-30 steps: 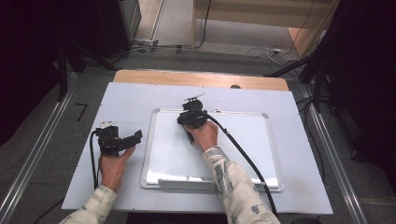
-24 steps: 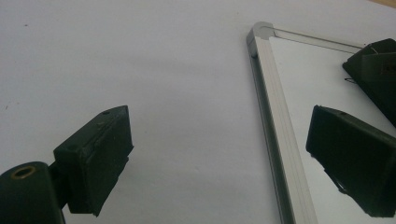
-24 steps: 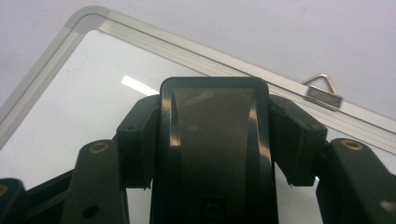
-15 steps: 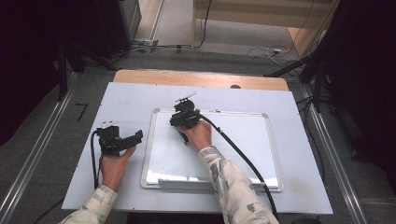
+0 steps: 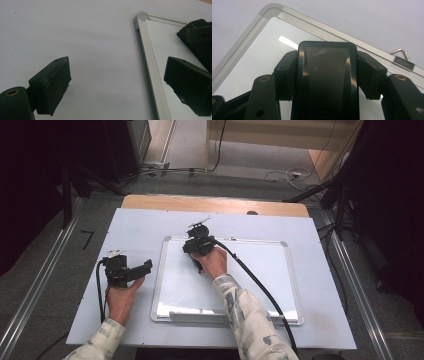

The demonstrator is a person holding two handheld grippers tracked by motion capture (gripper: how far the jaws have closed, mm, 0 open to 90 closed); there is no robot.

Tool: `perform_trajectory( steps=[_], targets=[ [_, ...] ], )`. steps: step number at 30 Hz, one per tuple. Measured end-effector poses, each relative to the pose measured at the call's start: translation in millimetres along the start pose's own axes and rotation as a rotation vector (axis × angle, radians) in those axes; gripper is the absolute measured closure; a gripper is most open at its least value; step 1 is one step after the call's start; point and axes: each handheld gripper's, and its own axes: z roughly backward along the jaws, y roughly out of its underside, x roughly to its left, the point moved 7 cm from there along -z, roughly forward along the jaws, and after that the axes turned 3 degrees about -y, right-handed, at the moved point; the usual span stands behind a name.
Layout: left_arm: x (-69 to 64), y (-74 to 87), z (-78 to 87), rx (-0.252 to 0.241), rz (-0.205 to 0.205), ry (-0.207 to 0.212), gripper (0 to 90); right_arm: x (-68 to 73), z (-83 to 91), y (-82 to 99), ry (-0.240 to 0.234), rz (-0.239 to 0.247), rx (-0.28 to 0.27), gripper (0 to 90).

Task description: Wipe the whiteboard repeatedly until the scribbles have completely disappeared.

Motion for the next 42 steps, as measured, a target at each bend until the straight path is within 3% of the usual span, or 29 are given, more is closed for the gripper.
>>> perform_trajectory(
  steps=[8,16,21,30,32,42],
  targets=[
    [-1.0,0.6,0.9,0.002,-0.005,0.003,7.5,-17.2,8.2,8.1,0.030,-0.029,0.005,37.7],
    [-1.4,0.6,-0.6,0.002,-0.004,0.000,7.5,-0.5,8.4,12.3,0.000,0.008,0.020,37.6],
    [-3.1,0.4,-0.7,0.002,-0.006,0.002,7.4,-0.4,8.5,12.2,-0.009,0.003,0.028,37.6],
    [-2.3,0.8,-0.3,0.002,-0.006,0.000,7.5,-35.0,17.4,17.2,0.041,-0.069,0.054,37.7],
    [-2.5,0.5,0.5,0.001,-0.007,0.000,7.5,-32.5,16.6,16.6,0.057,-0.059,0.055,37.6],
    [-3.4,0.3,-0.5,0.001,-0.005,0.000,7.5,4.7,6.1,9.7,0.008,0.005,0.072,37.4]
  ],
)
